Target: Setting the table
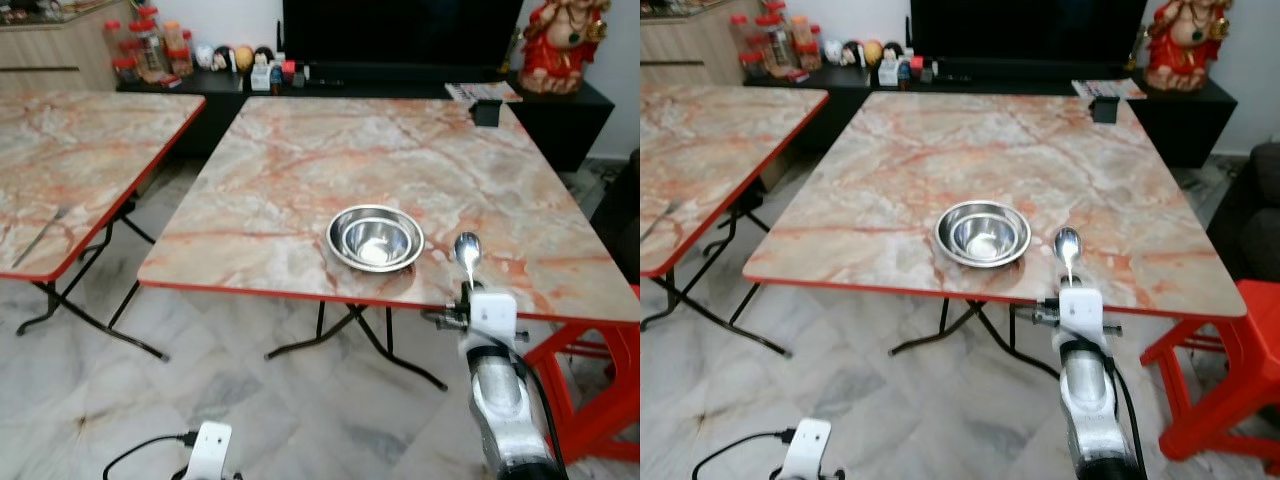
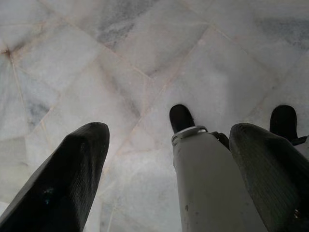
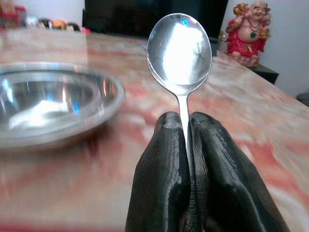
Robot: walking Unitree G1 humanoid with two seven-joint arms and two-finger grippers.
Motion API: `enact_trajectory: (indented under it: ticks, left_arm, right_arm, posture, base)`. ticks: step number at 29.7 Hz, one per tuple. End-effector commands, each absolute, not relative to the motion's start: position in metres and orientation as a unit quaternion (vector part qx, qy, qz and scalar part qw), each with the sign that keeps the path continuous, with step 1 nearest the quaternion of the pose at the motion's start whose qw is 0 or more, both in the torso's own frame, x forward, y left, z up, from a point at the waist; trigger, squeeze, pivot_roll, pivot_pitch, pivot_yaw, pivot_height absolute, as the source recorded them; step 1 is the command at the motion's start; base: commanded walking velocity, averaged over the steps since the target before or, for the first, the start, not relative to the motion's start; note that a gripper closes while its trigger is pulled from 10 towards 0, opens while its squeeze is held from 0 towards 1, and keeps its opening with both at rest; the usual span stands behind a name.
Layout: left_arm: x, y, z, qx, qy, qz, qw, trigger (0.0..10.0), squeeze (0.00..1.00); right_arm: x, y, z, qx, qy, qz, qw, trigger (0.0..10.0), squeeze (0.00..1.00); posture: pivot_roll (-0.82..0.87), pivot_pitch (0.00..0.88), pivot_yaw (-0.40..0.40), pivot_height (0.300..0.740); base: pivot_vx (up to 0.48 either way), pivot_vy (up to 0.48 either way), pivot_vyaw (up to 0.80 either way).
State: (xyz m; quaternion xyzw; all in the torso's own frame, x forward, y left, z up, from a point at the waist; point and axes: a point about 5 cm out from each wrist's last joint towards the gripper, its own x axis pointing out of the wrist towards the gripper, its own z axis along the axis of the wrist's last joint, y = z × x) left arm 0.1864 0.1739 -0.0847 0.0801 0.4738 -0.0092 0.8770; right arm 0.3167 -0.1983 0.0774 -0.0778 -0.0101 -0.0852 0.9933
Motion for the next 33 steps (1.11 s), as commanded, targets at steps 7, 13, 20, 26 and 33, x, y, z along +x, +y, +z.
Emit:
enact_trajectory:
  ticks: [7,13,20,26,33]
  left_arm:
    - [0.189,0.178,-0.083,0.067,0.469,0.008,0.880,10.0,0.00]
    - [0.187,0.178,-0.084,0.066,0.471,0.008,0.880,10.0,0.00]
    - [0.187,0.178,-0.084,0.070,0.470,0.005,0.880,10.0,0.00]
    - [0.187,0.179,-0.084,0.074,0.470,0.003,0.880,10.0,0.00]
    - [0.187,0.179,-0.084,0.074,0.470,0.003,0.880,10.0,0.00]
  right_arm:
    - [0.340,-0.204,0.082,-0.036,0.044,-0.107,0.993,10.0,0.00]
    - [0.342,-0.201,0.079,-0.021,0.056,-0.113,0.992,10.0,0.00]
    - [0.342,-0.200,0.077,-0.013,0.062,-0.113,0.992,10.0,0.00]
    - [0.343,-0.206,0.078,-0.007,0.063,-0.120,0.991,10.0,0.00]
    - [0.343,-0.209,0.080,-0.006,0.055,-0.124,0.991,10.0,0.00]
  posture:
    - [-0.10,0.000,0.006,0.740]
    - [-0.10,0.000,0.009,0.740]
    - [-0.10,0.000,0.011,0.740]
    - [-0.10,0.000,0.013,0.740]
    - [-0.10,0.000,0.008,0.740]
  base:
    - [0.000,0.000,0.00]
    - [0.000,0.000,0.00]
    - [0.183,0.000,0.00]
    - [0.263,0.000,0.00]
    - [0.273,0.000,0.00]
